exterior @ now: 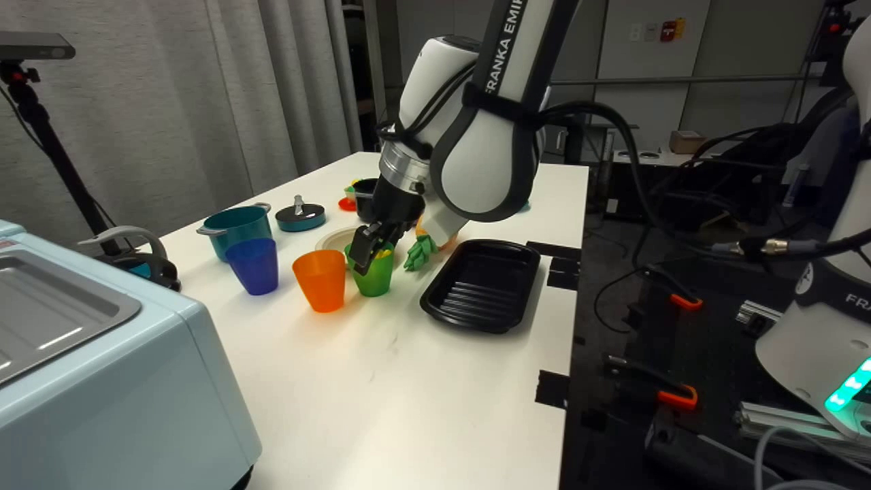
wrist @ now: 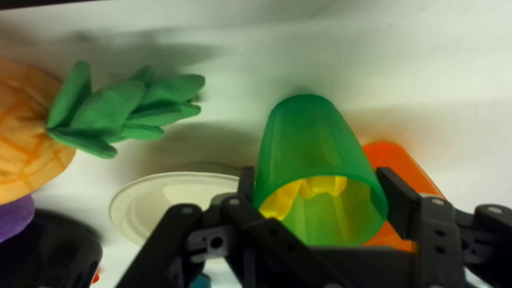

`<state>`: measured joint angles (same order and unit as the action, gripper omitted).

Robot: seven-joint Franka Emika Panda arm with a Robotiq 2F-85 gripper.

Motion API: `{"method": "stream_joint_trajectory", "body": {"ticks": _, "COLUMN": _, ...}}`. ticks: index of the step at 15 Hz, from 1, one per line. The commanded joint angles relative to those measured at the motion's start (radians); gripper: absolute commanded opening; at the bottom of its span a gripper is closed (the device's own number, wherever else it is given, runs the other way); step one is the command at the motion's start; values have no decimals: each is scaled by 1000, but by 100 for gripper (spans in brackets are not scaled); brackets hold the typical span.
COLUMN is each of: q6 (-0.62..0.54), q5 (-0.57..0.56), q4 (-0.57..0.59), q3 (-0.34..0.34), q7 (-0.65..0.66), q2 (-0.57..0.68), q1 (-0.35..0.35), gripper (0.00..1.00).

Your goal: Pour the contents in the cup into the bowl

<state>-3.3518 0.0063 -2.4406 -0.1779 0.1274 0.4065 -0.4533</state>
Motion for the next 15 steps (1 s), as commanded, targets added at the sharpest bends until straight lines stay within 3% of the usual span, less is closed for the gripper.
{"method": "stream_joint_trajectory", "body": {"ticks": 1, "q6": 34, "q5": 22, "q4": -37, "q3": 66, "q7": -44, "q2": -54, "q1": 50, "gripper": 50}}
{"method": "stream_joint_trajectory", "body": {"ticks": 9, "q6": 246, "q5": -2, "q4": -51, "q3": 244, "q7": -76, "q2": -197, "q1": 273, "gripper": 50}}
{"method": "stream_joint_trajectory", "body": {"ticks": 12, "q6": 345, "q5": 90, "q4": -11, "q3": 372, "q7": -191, "q2": -229, "q1": 445, "gripper": 50}}
{"method": "stream_joint_trajectory", "body": {"ticks": 15, "q6": 444, "q5": 250, "q4": 32, "q3": 460, "q7": -326, "q2": -242, "q1": 552, "gripper": 50}}
